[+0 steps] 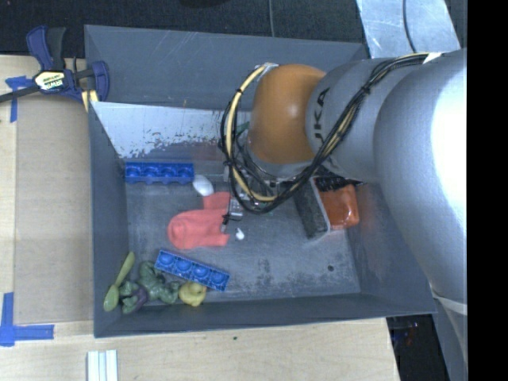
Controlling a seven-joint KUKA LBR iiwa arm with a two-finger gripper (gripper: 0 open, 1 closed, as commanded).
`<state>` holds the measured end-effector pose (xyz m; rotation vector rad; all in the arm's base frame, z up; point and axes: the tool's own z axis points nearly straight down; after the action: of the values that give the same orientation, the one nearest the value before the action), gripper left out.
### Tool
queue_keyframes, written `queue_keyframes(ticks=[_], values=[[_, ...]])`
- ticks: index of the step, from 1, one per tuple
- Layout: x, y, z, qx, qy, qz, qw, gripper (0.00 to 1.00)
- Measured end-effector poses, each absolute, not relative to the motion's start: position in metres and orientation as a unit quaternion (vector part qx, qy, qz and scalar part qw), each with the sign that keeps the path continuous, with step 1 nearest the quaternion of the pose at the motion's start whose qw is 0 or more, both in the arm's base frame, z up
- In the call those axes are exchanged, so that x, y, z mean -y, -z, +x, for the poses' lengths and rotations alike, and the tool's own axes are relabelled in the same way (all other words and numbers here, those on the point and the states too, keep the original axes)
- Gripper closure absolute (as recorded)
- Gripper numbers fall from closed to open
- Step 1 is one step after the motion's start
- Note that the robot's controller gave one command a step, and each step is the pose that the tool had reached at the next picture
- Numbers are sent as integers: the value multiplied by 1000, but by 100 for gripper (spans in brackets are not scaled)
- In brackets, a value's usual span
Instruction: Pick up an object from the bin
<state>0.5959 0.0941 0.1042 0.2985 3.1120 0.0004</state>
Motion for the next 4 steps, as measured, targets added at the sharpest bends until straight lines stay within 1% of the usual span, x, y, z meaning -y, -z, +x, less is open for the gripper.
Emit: queue_keyframes(ticks=[1, 2, 3, 4], values=[[-120, -72, 597, -999, 1, 39, 11, 100], [-120, -73, 597, -999, 1, 38, 11, 100], [-114, -129, 590, -1000, 2, 17, 9, 100], [-135, -172, 588, -999, 0, 30, 14, 100]])
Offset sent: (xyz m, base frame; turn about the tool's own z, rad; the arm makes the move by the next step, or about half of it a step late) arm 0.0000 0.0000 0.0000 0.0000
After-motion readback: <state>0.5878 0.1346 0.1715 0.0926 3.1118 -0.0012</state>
